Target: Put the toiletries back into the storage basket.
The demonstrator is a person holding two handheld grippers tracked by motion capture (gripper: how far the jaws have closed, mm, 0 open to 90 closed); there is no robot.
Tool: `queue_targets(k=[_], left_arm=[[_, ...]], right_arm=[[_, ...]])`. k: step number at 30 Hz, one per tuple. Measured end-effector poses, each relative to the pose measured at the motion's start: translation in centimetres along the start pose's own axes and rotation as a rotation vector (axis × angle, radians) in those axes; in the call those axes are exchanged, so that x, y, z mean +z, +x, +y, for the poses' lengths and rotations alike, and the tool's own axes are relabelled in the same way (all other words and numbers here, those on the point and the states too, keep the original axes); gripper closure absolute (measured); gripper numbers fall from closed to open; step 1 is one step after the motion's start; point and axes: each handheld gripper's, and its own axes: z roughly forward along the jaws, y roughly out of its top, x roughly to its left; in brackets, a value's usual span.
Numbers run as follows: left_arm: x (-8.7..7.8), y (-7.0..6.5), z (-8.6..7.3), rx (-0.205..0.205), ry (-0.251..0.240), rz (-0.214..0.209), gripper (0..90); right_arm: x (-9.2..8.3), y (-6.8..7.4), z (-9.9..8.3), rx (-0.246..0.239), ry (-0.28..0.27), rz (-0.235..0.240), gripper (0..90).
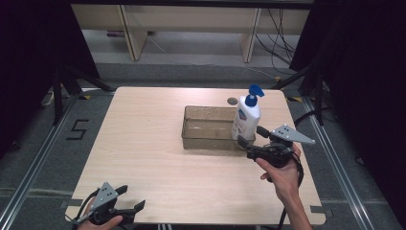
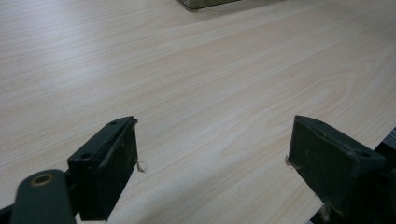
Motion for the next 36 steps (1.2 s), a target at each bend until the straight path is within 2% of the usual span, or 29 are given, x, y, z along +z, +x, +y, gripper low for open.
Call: queue_targets(k=[1,2,4,5,7,8,12,13,14,16,17,18,19,20,21,22,27,29,32,33,34,36], left_arm=[[0.0,0.0,0.0,0.000,-0.001,-0.001,15.0],[0.0,0.0,0.0,0.001,0.000,-0.001,15.0],[0.0,0.0,0.0,0.001,0.000,-0.001,15.0],[0.0,0.0,0.0,0.002,0.002,-0.001,15.0],[0.0,0.0,0.0,-0.001,0.000,-0.001,15.0],[0.0,0.0,0.0,-0.002,0.000,-0.001,15.0],[0.0,0.0,0.0,-0.005,-0.003,-0.001,15.0],[0.0,0.0,0.0,-0.008,-0.004,-0.001,15.0],[0.0,0.0,0.0,-0.010,-0.005,-0.001,15.0],[0.0,0.0,0.0,-0.011,-0.005,0.000,15.0],[0.0,0.0,0.0,-0.007,-0.004,-0.001,15.0],[0.0,0.0,0.0,-0.003,-0.003,-0.001,15.0],[0.0,-0.1,0.1,-0.016,-0.010,0.004,15.0],[-0.1,0.0,0.1,-0.001,-0.003,0.003,15.0],[-0.1,-0.1,0.1,-0.010,-0.006,0.005,15.0],[0.0,-0.1,0.0,-0.017,-0.015,0.003,15.0],[-0.1,-0.1,0.1,-0.010,0.000,0.008,15.0],[0.0,0.0,0.0,-0.002,-0.001,0.002,15.0],[0.0,0.0,0.0,-0.003,-0.002,-0.002,15.0],[0.0,0.0,0.0,-0.001,0.002,0.000,15.0],[-0.1,-0.1,0.1,-0.008,0.003,0.007,15.0],[0.0,-0.2,0.1,-0.017,-0.008,0.005,15.0]], right_arm=[[0.1,-0.2,0.0,-0.032,-0.005,0.010,18.9],[0.0,0.1,-0.1,-0.006,0.006,0.008,18.9],[0.1,0.2,-0.2,-0.004,0.001,0.009,18.9],[0.1,0.0,-0.1,-0.037,-0.001,0.009,18.9],[0.2,0.3,-0.3,-0.016,0.004,0.026,18.9],[0.3,0.3,-0.5,-0.026,0.006,0.024,18.8],[0.4,0.6,-0.9,-0.017,0.018,0.033,18.5],[0.4,0.5,-1.0,-0.033,0.009,0.032,18.5],[0.4,0.7,-1.0,-0.015,0.017,0.033,18.5],[0.4,0.7,-1.2,-0.018,0.011,0.036,18.4],[0.3,0.9,-1.3,0.002,0.020,0.037,18.4],[0.4,0.8,-1.4,-0.017,0.021,0.042,18.4],[0.4,0.8,-1.5,-0.024,0.014,0.041,18.4],[0.3,1.0,-1.5,0.009,0.022,0.045,18.4],[0.4,0.9,-1.6,-0.012,0.015,0.046,18.5],[0.3,0.9,-1.6,-0.006,0.019,0.050,18.4],[0.3,1.0,-2.1,-0.003,0.024,0.052,18.5],[0.3,0.9,-2.2,-0.025,0.029,0.048,18.5],[0.3,1.1,-2.5,0.006,0.038,0.059,18.5],[0.4,1.0,-2.5,-0.011,0.028,0.065,18.5],[0.4,1.1,-2.6,0.004,0.040,0.064,18.5],[0.4,1.1,-2.7,-0.018,0.030,0.063,18.5]])
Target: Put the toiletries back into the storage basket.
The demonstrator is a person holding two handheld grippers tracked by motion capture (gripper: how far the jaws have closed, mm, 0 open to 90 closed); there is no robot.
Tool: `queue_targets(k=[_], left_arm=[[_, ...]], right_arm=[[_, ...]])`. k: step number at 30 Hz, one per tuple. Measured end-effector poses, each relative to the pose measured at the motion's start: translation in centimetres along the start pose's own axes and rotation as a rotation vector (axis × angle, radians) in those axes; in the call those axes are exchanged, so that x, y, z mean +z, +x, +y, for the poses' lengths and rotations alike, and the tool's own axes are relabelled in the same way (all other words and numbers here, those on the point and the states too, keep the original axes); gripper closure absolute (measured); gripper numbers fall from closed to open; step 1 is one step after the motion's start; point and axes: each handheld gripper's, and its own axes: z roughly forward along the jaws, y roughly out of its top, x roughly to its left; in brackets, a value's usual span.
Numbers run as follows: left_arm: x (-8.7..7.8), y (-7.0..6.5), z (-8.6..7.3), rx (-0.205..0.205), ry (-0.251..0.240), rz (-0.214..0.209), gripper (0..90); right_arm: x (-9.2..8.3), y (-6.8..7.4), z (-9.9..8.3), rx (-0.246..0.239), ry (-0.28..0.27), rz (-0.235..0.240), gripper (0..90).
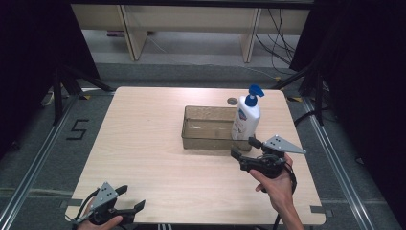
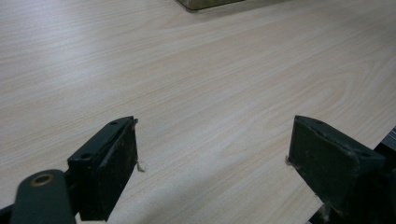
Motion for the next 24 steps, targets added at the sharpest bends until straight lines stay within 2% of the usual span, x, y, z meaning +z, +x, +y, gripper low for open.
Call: queue_targets(k=[2,5,6,8,9,12,14,15,17,18,19,20,21,23,24], left_arm=[[-0.1,0.1,0.0,0.017,0.016,0.002,15.0],[-0.1,0.2,0.0,0.030,0.021,-0.008,15.0],[-0.1,0.2,0.0,0.029,0.019,-0.009,15.0],[-0.1,0.2,0.0,0.029,0.020,-0.007,15.0],[0.0,0.1,0.0,0.016,0.010,-0.006,14.9],[-0.1,0.2,0.0,0.033,0.024,-0.008,14.9],[-0.1,0.2,0.0,0.031,0.021,-0.009,15.0],[-0.1,0.2,0.0,0.029,0.019,-0.008,15.0],[0.0,0.2,0.0,0.025,0.016,-0.009,15.0],[0.2,0.0,-0.1,0.003,-0.005,-0.011,15.0],[0.2,0.0,-0.1,0.004,-0.005,-0.011,15.0],[0.1,0.0,-0.1,0.003,-0.005,-0.009,15.0],[0.1,0.0,-0.1,0.009,-0.001,-0.008,15.0],[-0.1,0.2,0.0,0.030,0.020,-0.008,15.0],[-0.1,0.2,0.0,0.033,0.022,-0.008,15.0]], right_arm=[[0.0,0.2,-0.1,0.028,0.005,0.014,18.5],[-0.1,0.1,-0.3,-0.015,0.005,0.004,18.4],[0.0,0.3,-0.4,0.022,0.006,0.021,18.5],[-0.1,0.2,-0.4,-0.006,0.015,0.006,18.4],[0.0,0.4,-0.6,0.016,0.013,0.017,18.4],[0.0,0.4,-0.8,0.005,0.005,0.024,18.4],[0.0,0.5,-0.9,0.001,0.010,0.018,18.3],[-0.1,0.7,-0.9,0.039,0.022,0.025,18.3],[0.0,0.5,-1.1,0.005,0.012,0.022,18.4],[0.0,0.6,-1.1,0.021,0.015,0.033,18.3],[0.0,0.7,-1.2,0.038,0.017,0.035,18.4],[0.0,0.6,-1.3,0.006,0.017,0.026,18.3],[0.0,0.7,-1.3,0.028,0.022,0.032,18.4],[0.0,0.7,-1.4,0.016,0.022,0.034,18.4],[0.0,0.8,-1.5,0.029,0.026,0.036,18.3]])
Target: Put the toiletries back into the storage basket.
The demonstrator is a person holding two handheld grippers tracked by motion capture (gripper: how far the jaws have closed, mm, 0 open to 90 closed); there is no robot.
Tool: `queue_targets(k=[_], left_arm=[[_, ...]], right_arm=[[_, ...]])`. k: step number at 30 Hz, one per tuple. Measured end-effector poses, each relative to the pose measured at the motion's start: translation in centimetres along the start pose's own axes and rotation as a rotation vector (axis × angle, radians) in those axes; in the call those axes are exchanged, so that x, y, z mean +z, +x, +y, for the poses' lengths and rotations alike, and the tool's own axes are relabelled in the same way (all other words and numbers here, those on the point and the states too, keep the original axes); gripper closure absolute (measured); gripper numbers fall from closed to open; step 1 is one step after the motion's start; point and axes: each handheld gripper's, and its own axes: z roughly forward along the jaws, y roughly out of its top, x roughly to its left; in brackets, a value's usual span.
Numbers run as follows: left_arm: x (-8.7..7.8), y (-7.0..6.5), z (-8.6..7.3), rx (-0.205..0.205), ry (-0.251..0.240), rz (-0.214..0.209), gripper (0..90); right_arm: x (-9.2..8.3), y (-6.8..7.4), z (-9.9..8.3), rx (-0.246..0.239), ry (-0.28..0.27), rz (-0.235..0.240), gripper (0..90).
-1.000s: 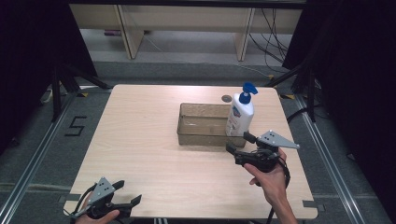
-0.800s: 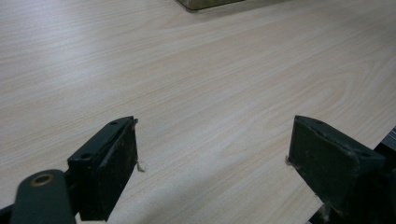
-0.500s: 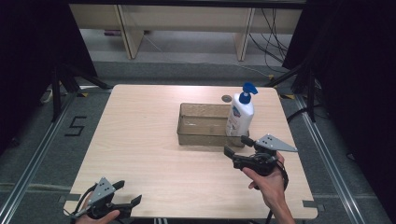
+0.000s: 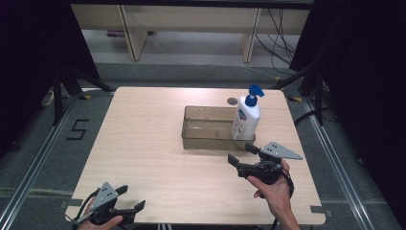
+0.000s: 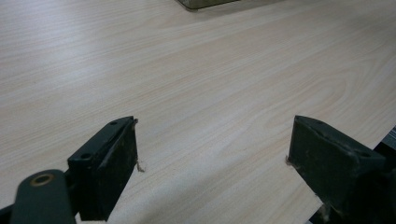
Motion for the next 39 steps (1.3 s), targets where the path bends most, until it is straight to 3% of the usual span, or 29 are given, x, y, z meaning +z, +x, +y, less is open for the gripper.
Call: queue_targets(k=[2,4,5,6,7,13,16,17,18,23,29,30,32,33,34,35,37,38,39], left_arm=[[0.2,-0.2,0.0,-0.026,-0.027,0.001,15.0],[0.0,-0.1,0.0,-0.006,-0.010,0.001,15.0],[0.1,-0.1,0.0,-0.004,-0.009,0.001,15.0],[0.2,-0.3,0.0,-0.028,-0.028,0.001,15.0],[0.1,-0.1,0.0,-0.010,-0.015,0.001,15.0],[0.3,-0.2,-0.1,-0.027,-0.028,-0.001,15.0],[0.2,-0.2,0.0,-0.027,-0.027,-0.002,15.0],[0.2,-0.3,0.0,-0.027,-0.028,-0.004,15.0],[0.2,-0.3,0.0,-0.029,-0.032,-0.004,15.0],[0.2,-0.3,0.0,-0.030,-0.032,-0.006,15.0],[0.1,-0.3,0.0,-0.021,-0.026,-0.005,15.0],[0.2,-0.3,0.0,-0.028,-0.032,-0.005,15.0],[0.0,-0.2,0.0,-0.012,-0.018,-0.005,15.0],[-0.1,-0.3,0.1,-0.008,-0.012,-0.001,15.0],[-0.1,-0.3,0.1,-0.008,-0.012,-0.001,15.0],[0.0,-0.3,0.1,-0.014,-0.030,-0.012,15.0],[0.0,-0.4,0.1,-0.003,-0.018,-0.013,15.0],[0.1,-0.5,0.1,-0.020,-0.035,-0.014,15.0],[0.1,-0.6,0.1,-0.020,-0.033,-0.010,15.0]], right_arm=[[0.1,-0.1,-0.2,-0.011,-0.008,0.002,18.4],[0.0,0.2,-0.3,0.023,0.013,0.002,18.4],[0.1,-0.1,-0.3,-0.016,0.009,-0.004,18.3],[0.1,-0.1,-0.4,-0.013,0.015,-0.009,18.3],[0.2,0.1,-0.6,0.016,0.011,0.000,18.4],[0.0,0.0,-0.9,-0.011,0.017,0.002,18.4],[0.0,0.2,-1.1,0.016,0.017,0.008,18.5],[-0.1,0.1,-1.1,-0.004,0.029,0.007,18.5],[0.0,0.3,-1.3,0.012,0.023,0.013,18.5],[0.0,0.3,-1.8,-0.008,0.043,0.022,18.5],[-0.1,0.7,-2.3,0.039,0.042,0.038,18.4],[-0.1,0.5,-2.3,0.006,0.031,0.037,18.4],[0.0,0.5,-2.6,0.003,0.032,0.040,18.3],[-0.1,0.8,-2.7,0.038,0.040,0.037,18.0],[-0.1,0.6,-2.8,0.007,0.042,0.036,17.8],[-0.1,0.7,-2.9,0.013,0.040,0.037,17.8],[-0.2,0.7,-3.0,0.006,0.043,0.036,17.2],[-0.2,0.9,-3.1,0.030,0.044,0.035,17.1],[-0.3,0.8,-3.2,0.005,0.039,0.034,17.0]])
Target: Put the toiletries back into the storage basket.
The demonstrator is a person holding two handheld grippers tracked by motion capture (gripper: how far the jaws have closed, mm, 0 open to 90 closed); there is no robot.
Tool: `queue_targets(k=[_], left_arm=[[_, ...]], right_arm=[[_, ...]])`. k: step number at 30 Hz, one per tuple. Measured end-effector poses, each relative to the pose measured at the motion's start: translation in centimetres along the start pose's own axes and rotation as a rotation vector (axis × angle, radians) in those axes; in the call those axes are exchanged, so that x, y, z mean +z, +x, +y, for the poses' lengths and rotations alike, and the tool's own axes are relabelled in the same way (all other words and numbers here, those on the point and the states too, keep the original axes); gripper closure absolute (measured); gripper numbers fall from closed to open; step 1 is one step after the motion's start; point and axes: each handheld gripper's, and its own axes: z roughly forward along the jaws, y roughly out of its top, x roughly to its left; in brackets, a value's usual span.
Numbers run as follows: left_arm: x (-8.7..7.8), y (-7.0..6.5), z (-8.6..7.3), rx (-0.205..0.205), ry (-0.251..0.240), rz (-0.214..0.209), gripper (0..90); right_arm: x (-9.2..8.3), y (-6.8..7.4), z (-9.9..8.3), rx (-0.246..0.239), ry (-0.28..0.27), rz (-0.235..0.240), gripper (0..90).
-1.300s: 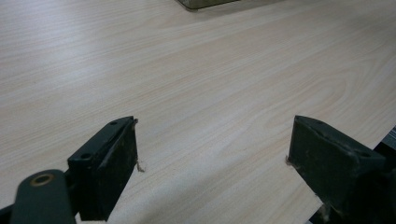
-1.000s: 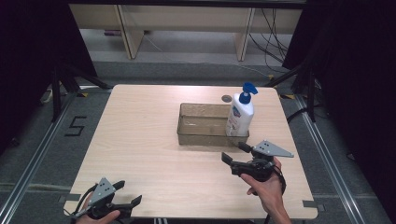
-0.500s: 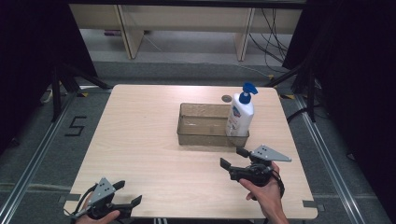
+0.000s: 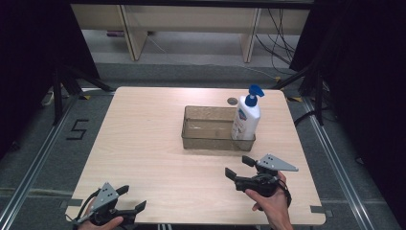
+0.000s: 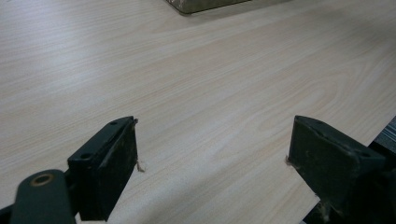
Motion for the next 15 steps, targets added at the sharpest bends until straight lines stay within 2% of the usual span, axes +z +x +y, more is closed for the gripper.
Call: queue_targets(k=[2,3,4,5,7,8,9,11,12,13,14,15], left_arm=[[0.0,0.0,0.0,-0.001,0.000,0.001,15.0],[0.1,0.0,0.0,-0.002,-0.004,-0.005,15.0],[0.0,0.0,0.0,-0.003,-0.003,-0.004,15.0],[0.0,0.0,0.0,-0.003,0.000,0.001,15.0],[0.0,0.0,0.0,0.000,-0.007,-0.005,15.0],[-0.1,0.0,0.0,0.012,0.002,-0.005,15.0],[0.0,-0.1,0.0,0.002,-0.009,-0.007,15.0],[0.0,-0.1,0.0,0.007,-0.004,-0.007,14.9],[-0.1,0.1,0.0,0.026,0.018,-0.004,14.9],[-0.1,0.1,0.0,0.026,0.018,-0.004,15.0],[-0.1,0.0,0.0,0.019,0.012,-0.004,14.9],[-0.1,0.0,0.0,0.022,0.013,-0.005,15.0]], right_arm=[[-0.2,0.2,-0.1,0.020,0.001,0.012,16.8],[-0.2,0.2,-0.2,0.003,-0.003,0.009,16.7],[-0.3,0.3,-0.3,0.023,-0.001,0.011,16.6],[-0.4,0.2,-0.3,-0.003,0.005,0.000,16.6],[-0.3,0.3,-0.5,0.012,-0.006,0.004,16.4],[-0.4,0.2,-0.5,-0.001,0.010,-0.002,16.4],[-0.3,0.1,-0.6,-0.009,0.006,0.001,16.3],[-0.5,0.1,-0.8,0.001,0.016,0.001,16.3],[-0.5,0.2,-0.9,0.018,0.018,0.005,16.3],[-0.4,0.1,-1.0,0.011,0.007,-0.001,16.3],[-0.5,0.3,-1.1,0.038,0.013,0.007,16.3],[-0.5,0.2,-1.2,0.028,0.007,0.012,16.3]])
